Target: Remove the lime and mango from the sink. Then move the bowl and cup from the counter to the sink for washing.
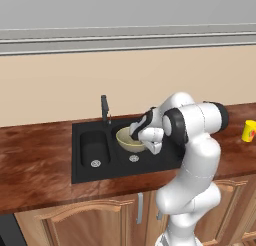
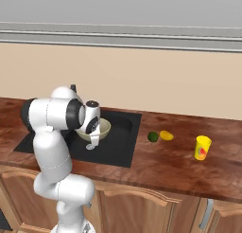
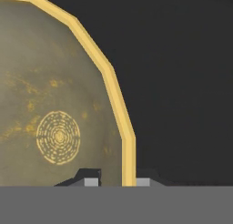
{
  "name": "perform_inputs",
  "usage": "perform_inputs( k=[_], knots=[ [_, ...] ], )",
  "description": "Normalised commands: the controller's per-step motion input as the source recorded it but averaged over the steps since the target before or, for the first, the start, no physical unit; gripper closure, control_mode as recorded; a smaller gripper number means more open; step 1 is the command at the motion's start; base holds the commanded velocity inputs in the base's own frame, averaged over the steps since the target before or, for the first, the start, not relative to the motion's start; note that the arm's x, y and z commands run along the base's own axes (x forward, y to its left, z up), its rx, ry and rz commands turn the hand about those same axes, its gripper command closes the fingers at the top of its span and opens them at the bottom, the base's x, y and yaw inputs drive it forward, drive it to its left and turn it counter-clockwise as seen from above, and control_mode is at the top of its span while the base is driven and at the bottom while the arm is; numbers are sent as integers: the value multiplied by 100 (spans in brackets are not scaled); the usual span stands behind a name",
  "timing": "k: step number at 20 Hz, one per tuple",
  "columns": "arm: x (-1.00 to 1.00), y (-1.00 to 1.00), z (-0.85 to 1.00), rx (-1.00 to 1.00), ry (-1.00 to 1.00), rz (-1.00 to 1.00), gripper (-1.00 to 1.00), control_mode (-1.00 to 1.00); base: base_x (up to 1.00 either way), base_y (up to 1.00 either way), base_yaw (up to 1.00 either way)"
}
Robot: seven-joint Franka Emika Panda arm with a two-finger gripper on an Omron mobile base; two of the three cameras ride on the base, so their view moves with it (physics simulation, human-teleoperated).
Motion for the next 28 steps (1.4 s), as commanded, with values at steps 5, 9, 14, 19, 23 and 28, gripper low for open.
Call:
perform_inputs(
  k=[5,9,14,19,23,28],
  knots=[
    [14,7,-9,0,-2,1,100,-100,0,0,0],
    [14,7,-10,0,-1,2,100,-100,0,0,0],
    [17,0,-8,0,0,2,100,-100,0,0,0],
    [19,0,-9,0,0,2,100,-100,0,0,0],
    [18,0,-9,0,0,2,100,-100,0,0,0],
    [18,0,-9,0,0,1,100,-100,0,0,0]
  ],
)
